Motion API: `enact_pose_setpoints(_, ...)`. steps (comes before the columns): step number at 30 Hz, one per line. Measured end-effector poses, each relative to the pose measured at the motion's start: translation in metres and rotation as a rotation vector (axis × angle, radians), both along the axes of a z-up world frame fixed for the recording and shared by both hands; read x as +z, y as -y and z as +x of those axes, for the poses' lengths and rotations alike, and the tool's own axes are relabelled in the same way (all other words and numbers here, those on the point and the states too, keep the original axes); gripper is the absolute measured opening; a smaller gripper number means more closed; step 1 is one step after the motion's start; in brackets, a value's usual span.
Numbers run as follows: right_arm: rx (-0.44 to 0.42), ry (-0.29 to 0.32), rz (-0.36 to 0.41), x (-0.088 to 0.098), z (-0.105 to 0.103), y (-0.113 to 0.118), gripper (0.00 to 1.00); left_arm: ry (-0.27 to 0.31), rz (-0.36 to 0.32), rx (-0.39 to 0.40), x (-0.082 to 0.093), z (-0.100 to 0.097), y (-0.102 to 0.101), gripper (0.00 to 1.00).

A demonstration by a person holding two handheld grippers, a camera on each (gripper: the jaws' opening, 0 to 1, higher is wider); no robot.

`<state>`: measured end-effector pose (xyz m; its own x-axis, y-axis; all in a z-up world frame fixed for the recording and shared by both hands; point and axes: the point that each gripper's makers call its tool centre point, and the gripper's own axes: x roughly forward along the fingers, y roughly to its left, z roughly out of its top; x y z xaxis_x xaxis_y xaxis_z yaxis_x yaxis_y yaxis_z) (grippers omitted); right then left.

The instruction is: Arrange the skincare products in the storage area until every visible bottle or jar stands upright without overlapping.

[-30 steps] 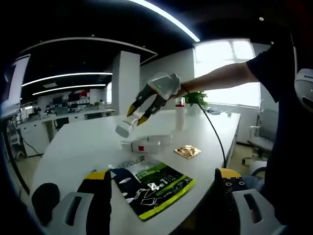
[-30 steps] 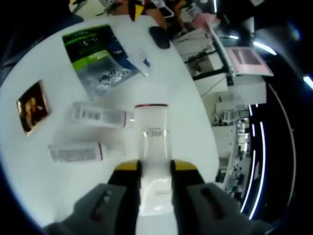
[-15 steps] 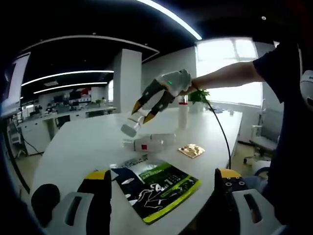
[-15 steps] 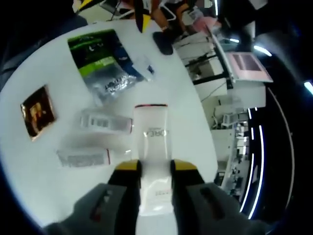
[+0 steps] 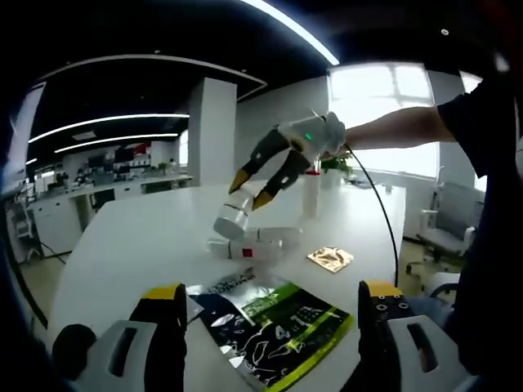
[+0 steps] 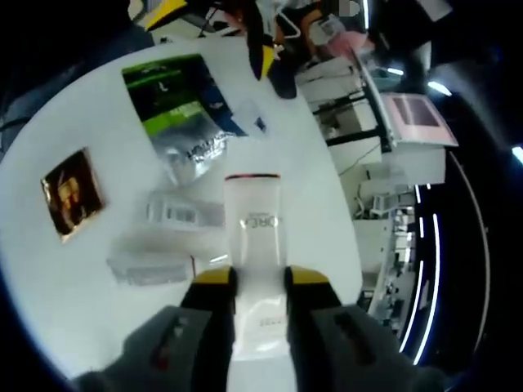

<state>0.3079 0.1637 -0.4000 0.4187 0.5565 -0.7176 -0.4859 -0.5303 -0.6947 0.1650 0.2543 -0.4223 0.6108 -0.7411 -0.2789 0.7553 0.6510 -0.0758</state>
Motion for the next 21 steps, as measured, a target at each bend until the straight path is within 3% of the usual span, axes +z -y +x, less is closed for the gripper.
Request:
enact_pose_setpoints(9, 0.028, 0.0, -0.01, -0.006, -0.012, -0.003, 0.2, 0.01, -0.012, -0.012, 0.01, 0.008, 0.007, 0.88)
enact_pose_setpoints(19, 0.048, -0.006, -0.003, -0.009, -0.022, -0.006, 0.19, 0.001, 0.004, -0.014, 0.007, 0.008, 0.007, 0.88)
enact_pose_setpoints(21, 0.075, 0.018, -0.004, -0.008, -0.025, -0.008, 0.19, 0.0, 0.003, -0.015, 0.008, 0.008, 0.007, 0.88)
